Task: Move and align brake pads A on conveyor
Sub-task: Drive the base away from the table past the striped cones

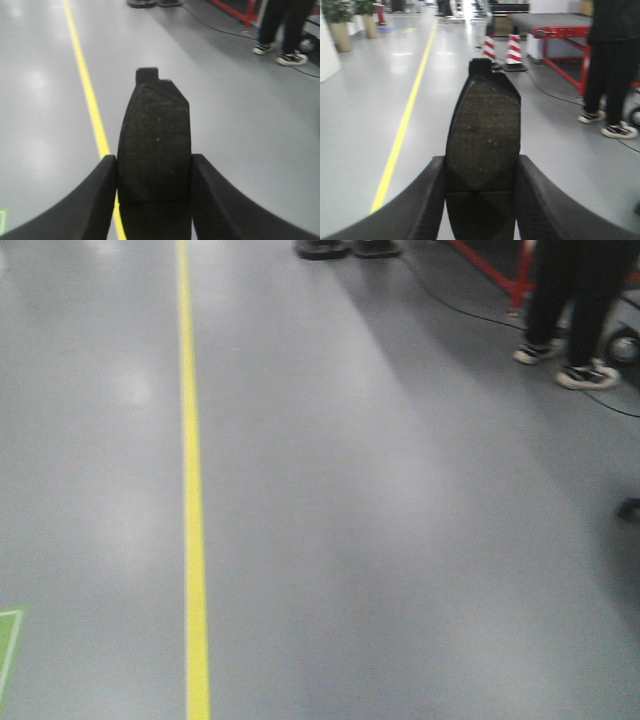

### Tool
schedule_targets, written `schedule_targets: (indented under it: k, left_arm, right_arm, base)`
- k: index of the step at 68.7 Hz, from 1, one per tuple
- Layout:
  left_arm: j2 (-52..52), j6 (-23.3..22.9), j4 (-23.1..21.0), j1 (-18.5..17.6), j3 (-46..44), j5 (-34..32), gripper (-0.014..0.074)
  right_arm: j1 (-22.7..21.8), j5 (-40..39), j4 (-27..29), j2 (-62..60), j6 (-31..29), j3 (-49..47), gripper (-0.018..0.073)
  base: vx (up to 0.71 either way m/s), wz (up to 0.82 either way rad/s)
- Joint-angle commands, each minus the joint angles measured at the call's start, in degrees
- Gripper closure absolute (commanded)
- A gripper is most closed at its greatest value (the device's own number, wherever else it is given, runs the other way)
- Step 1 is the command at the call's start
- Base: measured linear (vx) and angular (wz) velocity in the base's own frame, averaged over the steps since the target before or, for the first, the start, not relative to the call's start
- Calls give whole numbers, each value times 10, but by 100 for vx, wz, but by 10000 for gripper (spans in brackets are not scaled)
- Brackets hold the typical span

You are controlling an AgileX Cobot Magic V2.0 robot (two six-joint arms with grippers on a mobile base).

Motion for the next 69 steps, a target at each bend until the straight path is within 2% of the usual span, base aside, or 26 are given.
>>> schedule_targets:
  k: [1,35,69]
  left_arm:
    - [3,0,-1,-1,-16,-55,603]
    - [3,0,-1,-1,-16,-55,603]
    - [3,0,-1,-1,-16,-55,603]
  right_arm:
    - [-3,-57,-3,7,-6,-16,567]
    - [-3,-56,-3,7,-6,-16,567]
    - [-3,-56,-3,7,-6,-16,567]
  base:
    - [0,73]
    - [8,46]
    - [33,-1]
